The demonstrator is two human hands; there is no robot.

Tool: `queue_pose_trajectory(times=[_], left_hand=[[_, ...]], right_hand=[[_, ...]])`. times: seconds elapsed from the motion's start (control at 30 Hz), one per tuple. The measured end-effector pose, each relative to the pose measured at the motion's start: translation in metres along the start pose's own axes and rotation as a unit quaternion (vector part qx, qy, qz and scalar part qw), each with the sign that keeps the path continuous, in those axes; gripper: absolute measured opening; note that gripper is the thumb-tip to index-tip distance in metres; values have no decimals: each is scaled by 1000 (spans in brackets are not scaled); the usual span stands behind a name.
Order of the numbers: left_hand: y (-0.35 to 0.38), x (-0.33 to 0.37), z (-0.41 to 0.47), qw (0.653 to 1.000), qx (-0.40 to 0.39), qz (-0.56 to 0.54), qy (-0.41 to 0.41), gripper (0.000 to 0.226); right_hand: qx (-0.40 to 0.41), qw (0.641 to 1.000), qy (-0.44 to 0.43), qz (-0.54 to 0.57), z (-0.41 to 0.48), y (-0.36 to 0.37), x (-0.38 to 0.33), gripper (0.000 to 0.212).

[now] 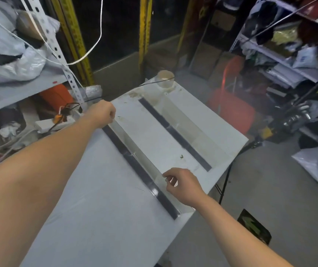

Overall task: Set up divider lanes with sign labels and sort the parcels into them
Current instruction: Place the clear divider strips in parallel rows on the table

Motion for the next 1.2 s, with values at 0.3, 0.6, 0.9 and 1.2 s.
queue_pose_trajectory(times=[0.3,0.6,0.9,1.2], left_hand=[[1,-3,0,1000,-10,-10,6,18],[-3,3,-14,997,17,77,3,56],[-30,7,-65,997,60,46,-29,42],[-40,7,-186,980,100,84,-149,48]], right_hand=[[-3,1000,13,-4,8,-4,2,31],[-32,997,50,-52,9,-8,-3,37],[-19,997,12,-69,-1,-16,-19,58],[37,988,-86,-126,-22,-32,-72,58]])
Point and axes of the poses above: each hand's wrist, its own z-axis towards the middle knuckle, its own y-axis out of the palm, x = y × z, the point moved 4 cm from there along z, towards the middle knuckle, and after that the axes turned 8 degrees about -z, right-handed, at the moved point
